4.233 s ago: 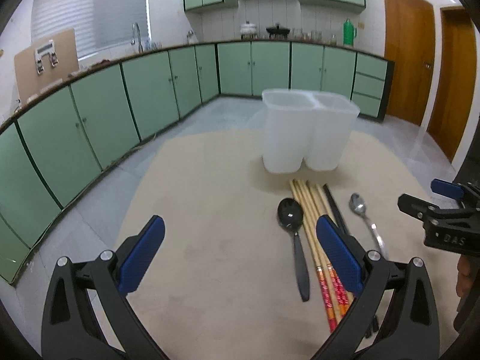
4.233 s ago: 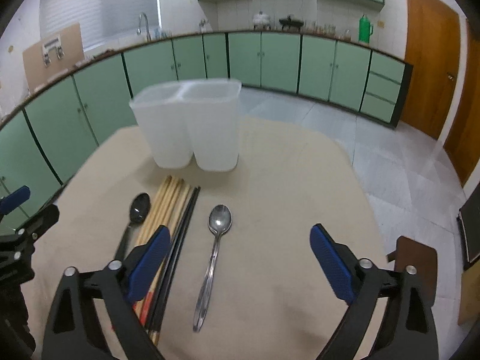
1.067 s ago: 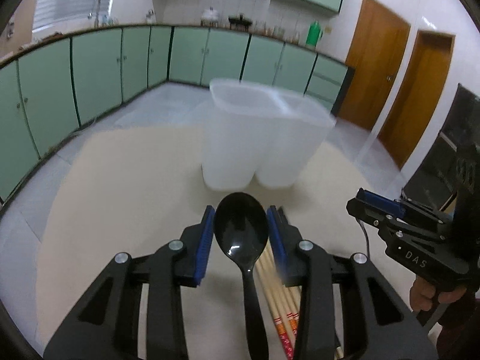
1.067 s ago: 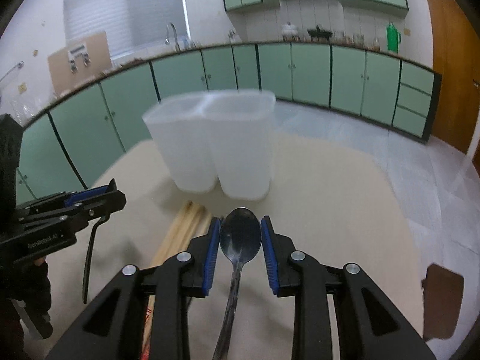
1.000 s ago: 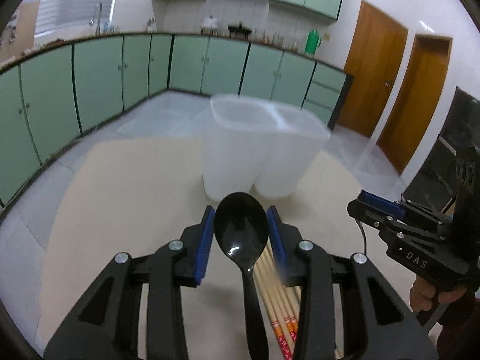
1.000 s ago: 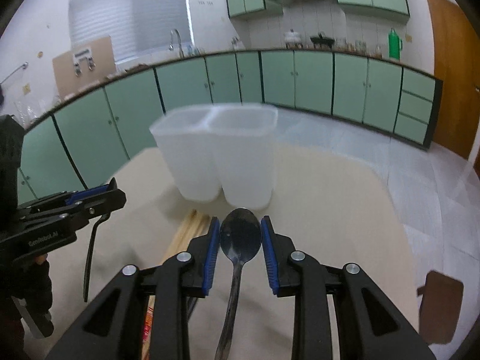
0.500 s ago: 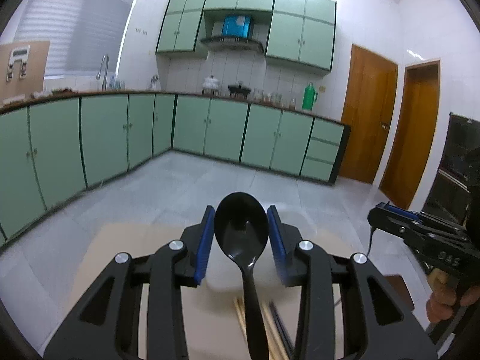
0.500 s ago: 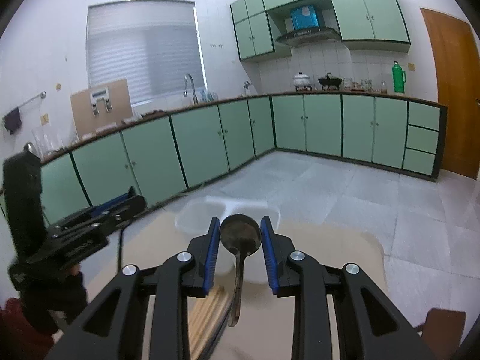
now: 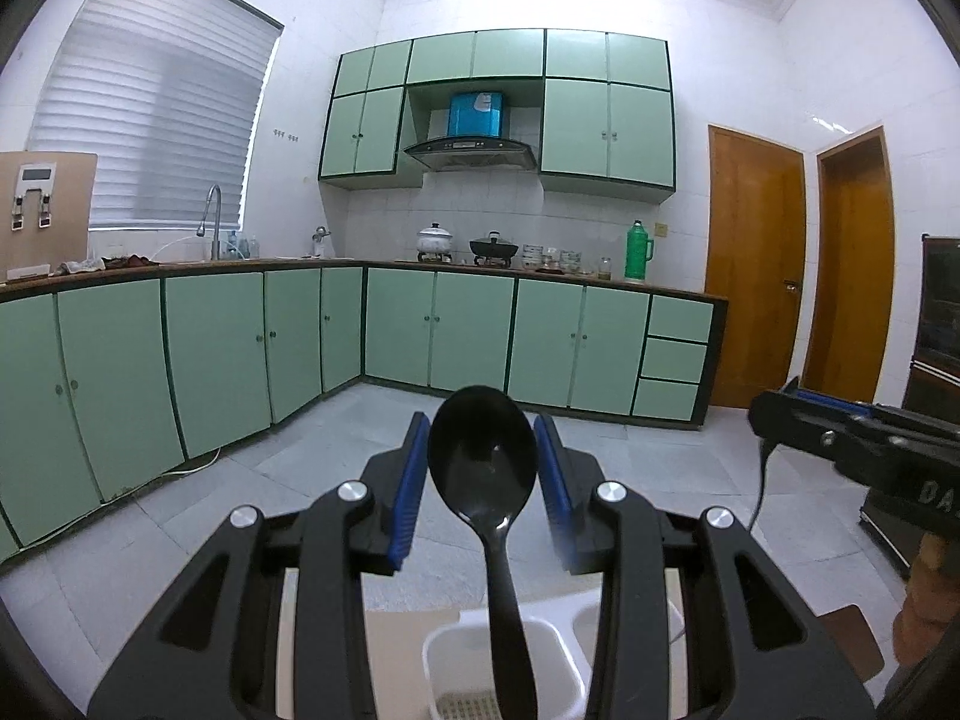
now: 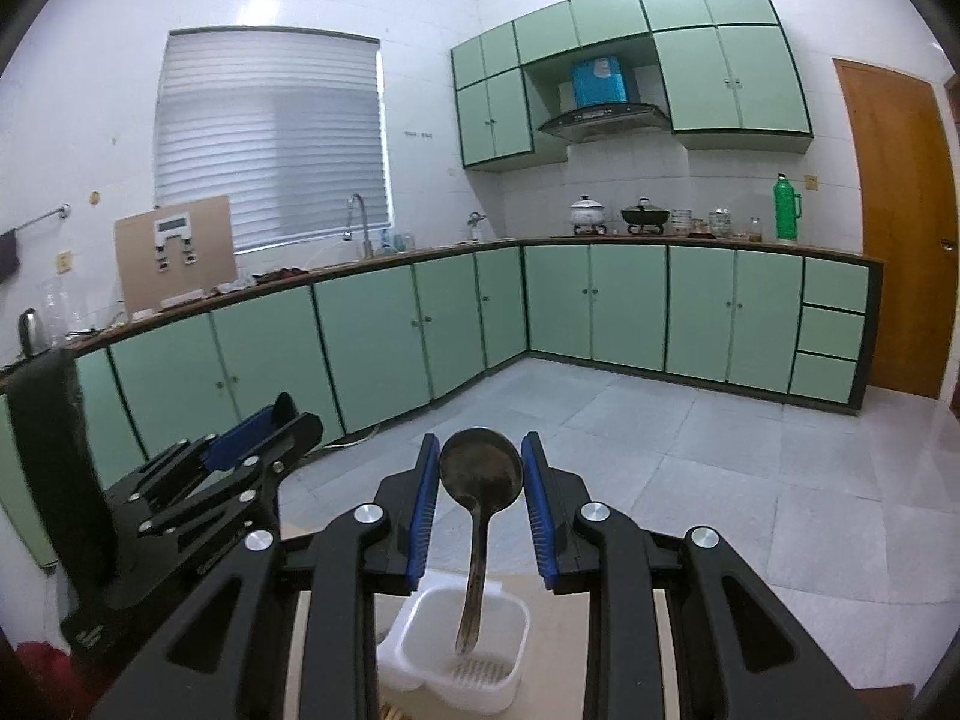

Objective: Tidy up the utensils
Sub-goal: 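Lift both spoons and carry them over the white utensil holder, then lower both spoons into the holder and open both tools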

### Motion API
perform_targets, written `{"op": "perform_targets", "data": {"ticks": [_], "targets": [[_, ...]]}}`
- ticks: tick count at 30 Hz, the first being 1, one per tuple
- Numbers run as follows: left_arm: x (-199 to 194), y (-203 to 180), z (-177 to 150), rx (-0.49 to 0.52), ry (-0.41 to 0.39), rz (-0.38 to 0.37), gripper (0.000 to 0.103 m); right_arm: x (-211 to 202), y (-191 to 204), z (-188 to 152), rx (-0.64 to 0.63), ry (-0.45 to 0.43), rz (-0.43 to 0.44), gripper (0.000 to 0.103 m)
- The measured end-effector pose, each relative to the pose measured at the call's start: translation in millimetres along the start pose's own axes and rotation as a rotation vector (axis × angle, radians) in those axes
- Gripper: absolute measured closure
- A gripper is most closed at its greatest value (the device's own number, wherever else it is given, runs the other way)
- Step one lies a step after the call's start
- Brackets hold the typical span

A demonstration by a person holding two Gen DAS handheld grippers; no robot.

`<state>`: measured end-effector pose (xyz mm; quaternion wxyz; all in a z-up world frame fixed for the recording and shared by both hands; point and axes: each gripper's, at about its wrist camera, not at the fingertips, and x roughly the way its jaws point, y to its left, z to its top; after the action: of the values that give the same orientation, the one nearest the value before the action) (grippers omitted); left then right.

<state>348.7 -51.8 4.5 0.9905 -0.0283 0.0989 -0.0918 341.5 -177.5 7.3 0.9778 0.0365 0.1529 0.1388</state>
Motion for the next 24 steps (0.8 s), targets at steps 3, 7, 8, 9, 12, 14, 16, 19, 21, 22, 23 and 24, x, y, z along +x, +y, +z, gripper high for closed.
{"op": "perform_targets", "data": {"ticks": [3,7,8,9,12,14,16,19,21,22,23,24], "targets": [[17,-2,-2,0.017,0.007,0.010,0.069,18,-3,-4,-0.001,0.012,-0.028,0.076],[30,7,-14,0.005,0.046,0.011,0.069,37,-9,-15,0.017,0.041,-0.035,0.076],[33,8,-17,0.002,0.053,0.013,0.069,41,-10,-19,0.021,0.051,-0.037,0.076],[36,10,-21,-0.002,0.066,0.013,0.069,45,-11,-21,0.025,0.062,-0.038,0.076],[41,15,-31,-0.011,0.099,0.015,0.069,57,-11,-31,0.023,0.097,-0.043,0.076],[42,17,-36,-0.012,0.112,0.014,0.069,60,-10,-37,0.022,0.110,-0.043,0.076],[43,19,-40,-0.011,0.129,0.010,0.069,62,-10,-43,0.024,0.126,-0.043,0.076],[44,22,-46,-0.005,0.155,0.010,0.068,65,-11,-50,0.021,0.148,-0.039,0.075],[44,24,-49,-0.009,0.166,0.010,0.067,67,-11,-54,0.018,0.161,-0.041,0.075],[43,25,-49,-0.013,0.169,0.010,0.066,67,-11,-55,0.016,0.164,-0.042,0.075],[42,27,-49,-0.015,0.169,0.010,0.065,67,-11,-56,0.017,0.167,-0.044,0.075],[40,28,-48,-0.018,0.168,0.010,0.064,67,-11,-57,0.019,0.168,-0.045,0.075]]}}
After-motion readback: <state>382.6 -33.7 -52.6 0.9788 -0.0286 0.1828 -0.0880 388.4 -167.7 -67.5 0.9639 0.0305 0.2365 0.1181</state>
